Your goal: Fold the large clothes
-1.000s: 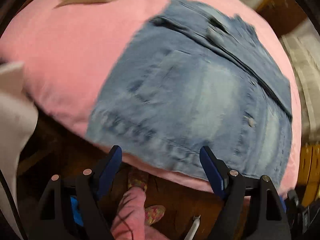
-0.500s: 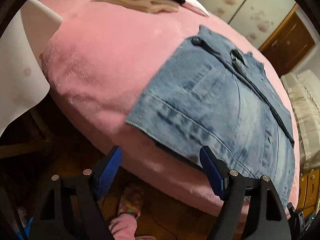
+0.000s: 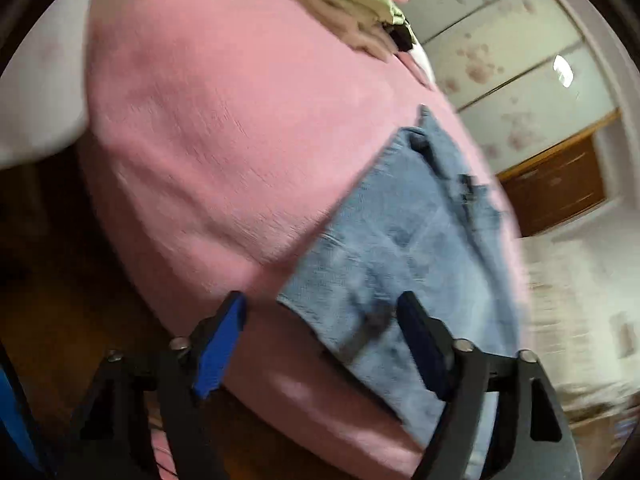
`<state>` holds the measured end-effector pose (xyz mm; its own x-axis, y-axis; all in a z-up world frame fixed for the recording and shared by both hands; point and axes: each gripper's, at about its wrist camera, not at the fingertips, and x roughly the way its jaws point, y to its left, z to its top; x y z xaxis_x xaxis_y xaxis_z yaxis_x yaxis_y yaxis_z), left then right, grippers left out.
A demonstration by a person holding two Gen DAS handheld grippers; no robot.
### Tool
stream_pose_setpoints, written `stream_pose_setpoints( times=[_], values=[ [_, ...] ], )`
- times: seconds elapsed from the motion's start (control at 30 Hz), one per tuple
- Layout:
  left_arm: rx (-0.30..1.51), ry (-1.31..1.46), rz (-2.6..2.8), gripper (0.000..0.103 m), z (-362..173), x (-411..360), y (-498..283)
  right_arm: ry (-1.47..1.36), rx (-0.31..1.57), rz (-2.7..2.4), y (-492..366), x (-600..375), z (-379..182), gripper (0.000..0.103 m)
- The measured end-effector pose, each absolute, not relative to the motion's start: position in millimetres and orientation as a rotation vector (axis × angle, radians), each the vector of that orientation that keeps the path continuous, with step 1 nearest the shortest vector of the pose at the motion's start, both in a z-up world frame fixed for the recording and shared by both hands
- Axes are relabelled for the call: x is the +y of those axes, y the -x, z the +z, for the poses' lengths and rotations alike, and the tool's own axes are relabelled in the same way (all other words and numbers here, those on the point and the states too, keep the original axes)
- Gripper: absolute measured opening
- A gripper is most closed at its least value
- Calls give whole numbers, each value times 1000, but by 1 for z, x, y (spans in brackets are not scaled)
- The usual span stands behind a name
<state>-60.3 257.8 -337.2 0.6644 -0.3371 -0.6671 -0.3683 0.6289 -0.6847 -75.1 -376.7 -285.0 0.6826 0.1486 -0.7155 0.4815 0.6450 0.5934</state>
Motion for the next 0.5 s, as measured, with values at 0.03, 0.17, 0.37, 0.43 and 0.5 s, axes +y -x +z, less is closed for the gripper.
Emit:
stream_pose_setpoints(
  times=[0.03,0.17,0.37,0.43,0.5],
  values=[
    [886,956,2,56,-341,260,58,-910,808,-216,79,-379,-285,36],
    [904,890,11,26,-331,252,53,-953,790,-235,85,-380,-280,26],
    [926,902,18,9,-300,242,43,-973,797,-227,77,-372,-251,17],
    [901,986,14,9,-289,244,46,-988,784,-181,72,-366,-238,15],
    [870,1031,-7,9,-273,241,44,-977,766,-148,66,-359,-221,13]
  ],
)
